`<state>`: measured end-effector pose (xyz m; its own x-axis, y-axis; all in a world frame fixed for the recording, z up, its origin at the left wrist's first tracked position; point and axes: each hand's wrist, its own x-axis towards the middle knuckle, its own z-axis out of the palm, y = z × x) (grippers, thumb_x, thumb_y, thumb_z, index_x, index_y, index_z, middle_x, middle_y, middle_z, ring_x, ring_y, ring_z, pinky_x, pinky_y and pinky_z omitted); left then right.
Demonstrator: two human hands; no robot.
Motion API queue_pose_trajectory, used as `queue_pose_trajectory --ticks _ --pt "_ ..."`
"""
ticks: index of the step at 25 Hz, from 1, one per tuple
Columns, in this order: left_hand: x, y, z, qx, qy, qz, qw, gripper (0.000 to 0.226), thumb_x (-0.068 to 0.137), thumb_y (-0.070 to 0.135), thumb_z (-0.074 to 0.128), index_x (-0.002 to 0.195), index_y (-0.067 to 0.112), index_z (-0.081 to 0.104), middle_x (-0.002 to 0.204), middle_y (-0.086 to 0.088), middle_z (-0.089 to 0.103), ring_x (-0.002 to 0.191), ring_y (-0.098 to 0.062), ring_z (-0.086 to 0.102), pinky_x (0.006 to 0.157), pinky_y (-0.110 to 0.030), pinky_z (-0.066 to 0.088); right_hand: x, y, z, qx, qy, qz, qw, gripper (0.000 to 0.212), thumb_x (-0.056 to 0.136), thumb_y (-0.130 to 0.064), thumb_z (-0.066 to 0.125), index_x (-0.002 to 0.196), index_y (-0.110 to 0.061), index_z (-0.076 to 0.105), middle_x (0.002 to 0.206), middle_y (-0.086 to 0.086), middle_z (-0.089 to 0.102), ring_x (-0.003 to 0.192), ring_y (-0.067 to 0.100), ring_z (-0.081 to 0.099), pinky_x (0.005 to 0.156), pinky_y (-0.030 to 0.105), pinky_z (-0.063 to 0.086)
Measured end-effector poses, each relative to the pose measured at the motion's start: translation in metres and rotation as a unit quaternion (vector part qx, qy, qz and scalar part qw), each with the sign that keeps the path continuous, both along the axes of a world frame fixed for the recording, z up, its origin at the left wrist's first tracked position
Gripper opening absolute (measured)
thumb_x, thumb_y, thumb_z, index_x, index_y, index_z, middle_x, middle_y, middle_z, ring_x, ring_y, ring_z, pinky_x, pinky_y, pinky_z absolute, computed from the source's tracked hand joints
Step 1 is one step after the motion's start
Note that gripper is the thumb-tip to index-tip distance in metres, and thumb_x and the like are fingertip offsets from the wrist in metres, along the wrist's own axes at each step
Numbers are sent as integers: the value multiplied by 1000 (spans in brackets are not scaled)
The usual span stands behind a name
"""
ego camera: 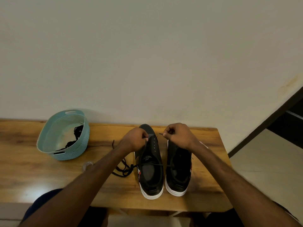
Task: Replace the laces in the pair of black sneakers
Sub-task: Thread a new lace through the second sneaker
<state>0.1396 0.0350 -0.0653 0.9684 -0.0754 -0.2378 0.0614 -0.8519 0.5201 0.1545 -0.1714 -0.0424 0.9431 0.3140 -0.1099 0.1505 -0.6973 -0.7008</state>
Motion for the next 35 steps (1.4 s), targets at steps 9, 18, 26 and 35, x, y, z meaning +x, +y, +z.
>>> queue_pose_trajectory --ticks 9,18,26,35 --pt "15 -7 -30 -91 -17 30 995 11 86 15 72 97 17 74 95 7 70 89 -9 63 78 -26 53 32 6 -30 -69 8 54 996 12 90 -20 68 94 -11 75 91 1 73 86 14 66 74 22 53" --pt "8 -14 -34 -102 -52 35 993 5 87 19 72 90 22 74 92 9 71 87 -5 63 71 -19 46 28 17 -40 -121 -20 80 989 18 91 -21 63 91 -7 74 89 6 72 83 21 66 79 39 57" --pt "-2 -18 -28 -75 -93 6 993 10 87 25 72 96 26 72 96 12 57 91 -7 57 75 -22 44 29 14 -40 -139 -22 134 981 14 94 -23 63 96 -12 72 95 3 71 88 20 64 82 42 55" --pt "0 -22 -27 -53 -76 18 995 9 91 14 62 85 21 60 100 4 52 87 -9 49 61 -14 30 29 5 -28 -43 46 148 987 30 98 -9 59 127 -15 63 112 4 68 88 9 64 70 7 48"
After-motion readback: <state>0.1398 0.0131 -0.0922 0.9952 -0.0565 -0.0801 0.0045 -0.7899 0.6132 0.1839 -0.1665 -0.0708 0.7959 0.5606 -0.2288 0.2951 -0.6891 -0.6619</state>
